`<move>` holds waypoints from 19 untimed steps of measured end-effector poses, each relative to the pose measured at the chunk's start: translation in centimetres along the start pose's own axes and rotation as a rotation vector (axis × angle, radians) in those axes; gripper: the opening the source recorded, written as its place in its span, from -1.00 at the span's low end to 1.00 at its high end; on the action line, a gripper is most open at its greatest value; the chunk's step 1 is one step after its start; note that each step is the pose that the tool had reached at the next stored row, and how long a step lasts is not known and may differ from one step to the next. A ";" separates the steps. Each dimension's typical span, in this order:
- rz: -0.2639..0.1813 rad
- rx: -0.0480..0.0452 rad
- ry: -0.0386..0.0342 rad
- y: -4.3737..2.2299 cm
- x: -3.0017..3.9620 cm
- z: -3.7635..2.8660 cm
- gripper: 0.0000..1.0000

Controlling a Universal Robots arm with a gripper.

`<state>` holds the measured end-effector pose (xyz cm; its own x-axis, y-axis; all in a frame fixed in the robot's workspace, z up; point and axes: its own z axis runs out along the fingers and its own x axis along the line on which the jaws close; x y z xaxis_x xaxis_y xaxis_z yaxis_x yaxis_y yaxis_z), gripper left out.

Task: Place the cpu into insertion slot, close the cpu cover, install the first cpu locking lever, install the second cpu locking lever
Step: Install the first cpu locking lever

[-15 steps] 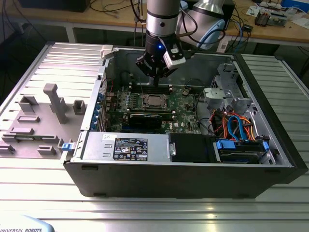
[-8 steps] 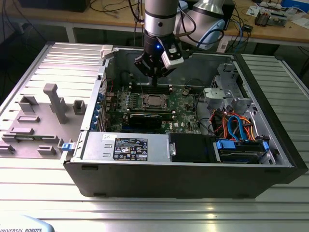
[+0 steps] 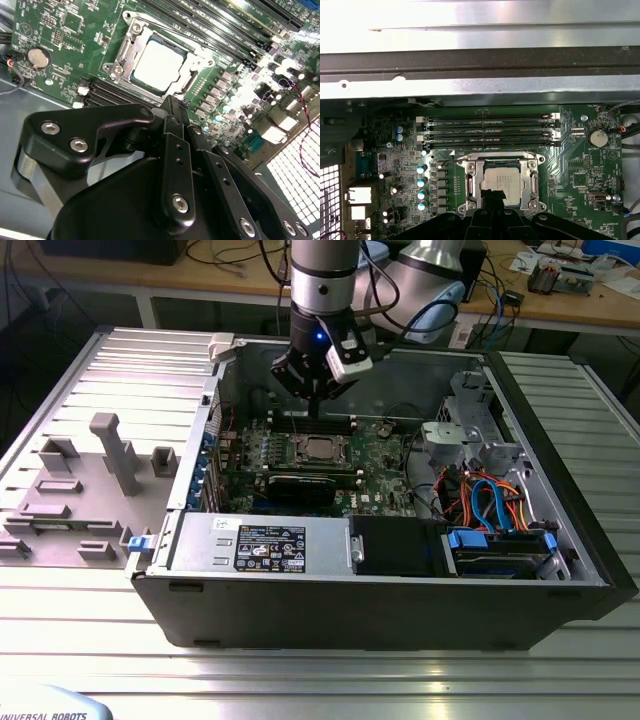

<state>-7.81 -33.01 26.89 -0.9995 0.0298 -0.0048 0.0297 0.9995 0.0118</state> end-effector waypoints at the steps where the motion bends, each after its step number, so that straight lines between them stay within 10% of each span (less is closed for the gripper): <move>1: 0.000 0.0000 0.0000 0.00 0.20 0.00 -0.79; 19: 0.000 0.0000 0.0000 -0.06 1.13 0.01 -0.79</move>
<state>-8.95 -33.04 26.88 -0.9995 0.0298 -0.0048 0.0298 0.9995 0.0118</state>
